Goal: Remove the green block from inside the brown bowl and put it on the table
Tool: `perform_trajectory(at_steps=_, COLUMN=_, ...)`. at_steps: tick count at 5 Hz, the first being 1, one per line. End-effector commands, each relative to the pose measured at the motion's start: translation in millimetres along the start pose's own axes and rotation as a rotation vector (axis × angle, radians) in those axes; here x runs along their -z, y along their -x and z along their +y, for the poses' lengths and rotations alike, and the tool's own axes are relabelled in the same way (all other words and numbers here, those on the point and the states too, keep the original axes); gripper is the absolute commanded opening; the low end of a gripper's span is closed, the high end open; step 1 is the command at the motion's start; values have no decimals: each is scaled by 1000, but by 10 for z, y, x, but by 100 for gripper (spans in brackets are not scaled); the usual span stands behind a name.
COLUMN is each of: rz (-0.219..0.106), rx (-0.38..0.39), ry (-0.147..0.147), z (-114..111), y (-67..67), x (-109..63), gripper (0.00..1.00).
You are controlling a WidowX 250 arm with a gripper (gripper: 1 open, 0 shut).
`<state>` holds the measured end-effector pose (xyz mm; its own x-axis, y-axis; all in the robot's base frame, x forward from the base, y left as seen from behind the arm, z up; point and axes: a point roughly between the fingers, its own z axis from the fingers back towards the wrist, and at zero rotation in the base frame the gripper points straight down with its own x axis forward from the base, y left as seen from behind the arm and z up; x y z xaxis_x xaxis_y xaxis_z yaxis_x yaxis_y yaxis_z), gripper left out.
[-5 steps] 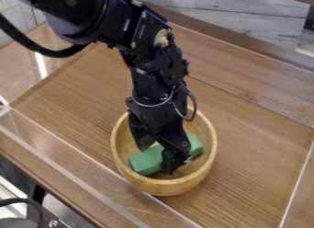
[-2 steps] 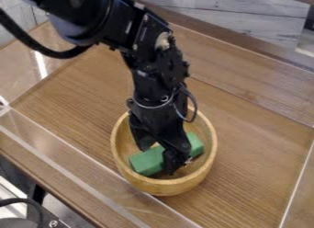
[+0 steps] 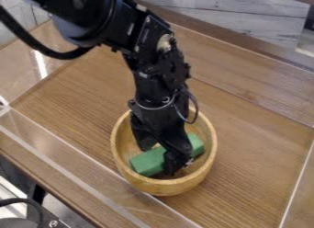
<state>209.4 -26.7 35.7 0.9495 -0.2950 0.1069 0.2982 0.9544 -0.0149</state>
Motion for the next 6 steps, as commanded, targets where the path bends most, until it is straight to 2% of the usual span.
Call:
perform_trajectory(at_steps=1, rz=-32, rx=14, ry=-8, z=-2, y=-80, x=-37, gripper=100)
perform_trajectory(at_steps=2, rz=-34, rx=16, ry=-9, z=-3, y=-87, x=-26, gripper=100)
perform_trajectory(at_steps=3, rz=-37, rx=20, ry=-9, z=-2, y=-94, x=-22, gripper=0)
perform_trajectory(at_steps=6, rz=-32, rx=15, ry=-4, z=9, y=-106, x=-176, gripper=0)
